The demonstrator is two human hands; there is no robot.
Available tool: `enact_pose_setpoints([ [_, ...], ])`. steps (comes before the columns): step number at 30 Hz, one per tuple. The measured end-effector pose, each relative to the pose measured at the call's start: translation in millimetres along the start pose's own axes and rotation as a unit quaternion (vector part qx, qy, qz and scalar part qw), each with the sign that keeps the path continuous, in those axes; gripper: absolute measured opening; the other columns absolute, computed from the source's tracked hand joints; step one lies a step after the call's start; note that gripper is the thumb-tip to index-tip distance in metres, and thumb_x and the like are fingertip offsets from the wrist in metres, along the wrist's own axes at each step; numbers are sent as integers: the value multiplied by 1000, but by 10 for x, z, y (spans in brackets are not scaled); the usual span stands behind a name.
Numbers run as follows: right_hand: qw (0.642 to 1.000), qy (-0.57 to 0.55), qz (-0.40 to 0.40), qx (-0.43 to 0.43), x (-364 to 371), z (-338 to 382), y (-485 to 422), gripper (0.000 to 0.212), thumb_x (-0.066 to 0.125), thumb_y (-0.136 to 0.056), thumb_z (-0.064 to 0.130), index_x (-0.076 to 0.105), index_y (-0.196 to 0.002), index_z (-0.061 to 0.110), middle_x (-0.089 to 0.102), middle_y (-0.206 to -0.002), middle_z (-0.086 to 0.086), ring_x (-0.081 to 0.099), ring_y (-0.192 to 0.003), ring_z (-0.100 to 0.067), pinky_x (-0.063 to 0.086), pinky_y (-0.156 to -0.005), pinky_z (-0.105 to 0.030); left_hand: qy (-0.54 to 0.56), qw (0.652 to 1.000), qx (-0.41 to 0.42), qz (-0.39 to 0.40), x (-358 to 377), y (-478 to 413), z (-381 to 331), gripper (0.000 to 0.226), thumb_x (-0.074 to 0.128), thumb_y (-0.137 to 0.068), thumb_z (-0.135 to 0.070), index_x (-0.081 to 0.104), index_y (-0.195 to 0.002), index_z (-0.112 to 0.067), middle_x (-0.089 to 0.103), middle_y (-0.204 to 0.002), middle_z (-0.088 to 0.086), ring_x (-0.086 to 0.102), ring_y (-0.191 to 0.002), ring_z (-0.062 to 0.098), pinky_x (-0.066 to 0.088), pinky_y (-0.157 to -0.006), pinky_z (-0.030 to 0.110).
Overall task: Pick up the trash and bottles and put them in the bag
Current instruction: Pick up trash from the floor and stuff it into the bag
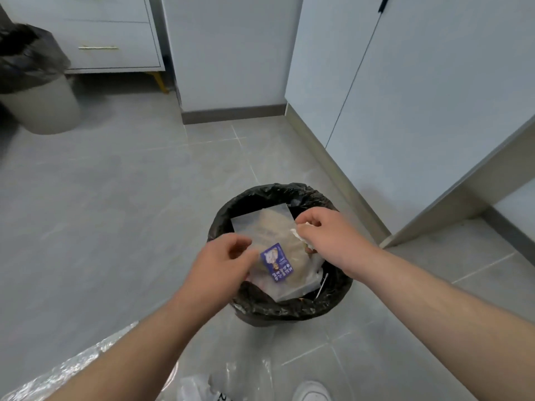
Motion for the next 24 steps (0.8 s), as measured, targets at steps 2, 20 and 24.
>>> enact_pose_setpoints([
  [2, 1000, 15, 17, 1, 91, -7, -26, 18, 53, -90, 24, 63, -105, 21, 58, -93, 9, 62, -75, -10, 57, -80, -36, 84, 995, -30, -38, -305, 122, 191, 11, 61, -88, -16, 71, -85, -18, 70, -81, -2, 64, -74, 14, 53, -76, 31],
  [20, 853, 292, 149, -405, 1838, 596, 626, 31, 44, -80, 18, 67, -101, 13, 65, -102, 0, 52, -103, -12, 27, -99, -8, -292, 918, -258, 78, -1815, 1216, 3418, 136, 82, -52, -54, -6, -152, -26, -14, -160, 1, -1, -148, 27, 18, -117, 42],
  [24, 837, 338, 240, -358, 2253, 223, 590, 34, 43, -90, 20, 58, -120, 24, 54, -121, 12, 49, -118, -9, 30, -99, -14, -393, 880, -226, 143, -1688, 1331, 3758, 144, 70, -52, -73, -18, -149, -14, -34, -148, 2, -19, -145, 21, 4, -121, 43],
])
Point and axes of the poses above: each hand's wrist, its own y-axis away from the middle knuckle, its own x-axis out of the palm, z = x × y, the point moved 2 cm from there along -y, towards the middle knuckle
